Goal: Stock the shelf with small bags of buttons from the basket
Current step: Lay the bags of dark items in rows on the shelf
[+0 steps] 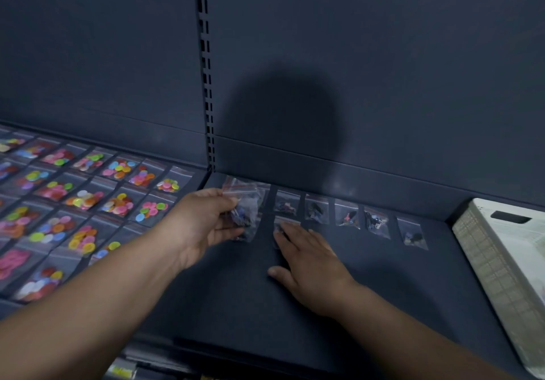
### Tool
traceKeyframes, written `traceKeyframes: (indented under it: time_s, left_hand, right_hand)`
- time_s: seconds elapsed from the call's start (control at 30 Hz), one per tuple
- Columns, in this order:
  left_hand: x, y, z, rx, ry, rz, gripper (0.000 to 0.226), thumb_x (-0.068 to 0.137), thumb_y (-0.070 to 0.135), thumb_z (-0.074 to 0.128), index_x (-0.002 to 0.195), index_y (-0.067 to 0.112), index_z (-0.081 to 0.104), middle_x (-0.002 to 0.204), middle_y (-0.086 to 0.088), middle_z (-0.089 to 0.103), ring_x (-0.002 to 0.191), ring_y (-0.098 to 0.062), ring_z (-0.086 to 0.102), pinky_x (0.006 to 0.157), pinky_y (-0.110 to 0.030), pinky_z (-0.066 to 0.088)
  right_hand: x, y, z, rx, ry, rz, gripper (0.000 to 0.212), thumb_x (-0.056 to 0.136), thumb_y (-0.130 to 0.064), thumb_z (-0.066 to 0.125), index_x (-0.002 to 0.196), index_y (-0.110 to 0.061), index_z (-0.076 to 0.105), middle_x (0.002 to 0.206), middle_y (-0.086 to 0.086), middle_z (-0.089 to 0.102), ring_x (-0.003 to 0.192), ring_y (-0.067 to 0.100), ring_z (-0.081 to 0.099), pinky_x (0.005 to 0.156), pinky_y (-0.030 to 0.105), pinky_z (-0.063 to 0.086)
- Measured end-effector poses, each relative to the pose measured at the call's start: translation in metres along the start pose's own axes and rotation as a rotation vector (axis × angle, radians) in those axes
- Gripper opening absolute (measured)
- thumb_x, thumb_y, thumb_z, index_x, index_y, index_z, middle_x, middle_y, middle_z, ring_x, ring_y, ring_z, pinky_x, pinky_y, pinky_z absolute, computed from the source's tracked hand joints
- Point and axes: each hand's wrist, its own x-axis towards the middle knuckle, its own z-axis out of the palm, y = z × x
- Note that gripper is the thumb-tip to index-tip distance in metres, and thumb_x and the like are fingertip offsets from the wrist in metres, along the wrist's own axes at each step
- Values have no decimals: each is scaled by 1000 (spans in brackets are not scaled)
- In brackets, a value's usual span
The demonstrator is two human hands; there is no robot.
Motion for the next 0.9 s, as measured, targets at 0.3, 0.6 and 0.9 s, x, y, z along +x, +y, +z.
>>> traceKeyframes:
  time_s: [0.3, 0.6, 0.9]
  left_hand:
    - [4, -7, 11, 77, -80, -32, 13, 95, 6, 48, 96, 11, 60, 83, -9, 67, 72, -21, 64, 66, -33, 55]
    - [3, -18, 44, 209, -248, -59, 20, 95, 6, 47, 102, 13, 64, 82, -6, 70, 68, -15, 65, 54, -25, 52]
    - [9, -15, 44, 219, -145, -43, 23, 94, 0, 44, 93, 15, 62, 80, -7, 66, 68, -17, 62, 53, -26, 53]
  right_hand:
    - [2, -3, -11, 324, 322, 25, 71, 85, -57, 15, 140, -20, 40, 150, -1, 34, 139, 13, 28, 113, 25, 16]
    - [-3, 2, -49, 1791, 293, 370, 18, 89, -1, 56, 75, -11, 59, 70, 5, 63, 65, 16, 60, 60, 25, 52]
    - [-15, 42, -38, 1438, 568, 566, 25, 85, 4, 60, 69, -16, 57, 63, -1, 56, 53, 8, 48, 48, 17, 40]
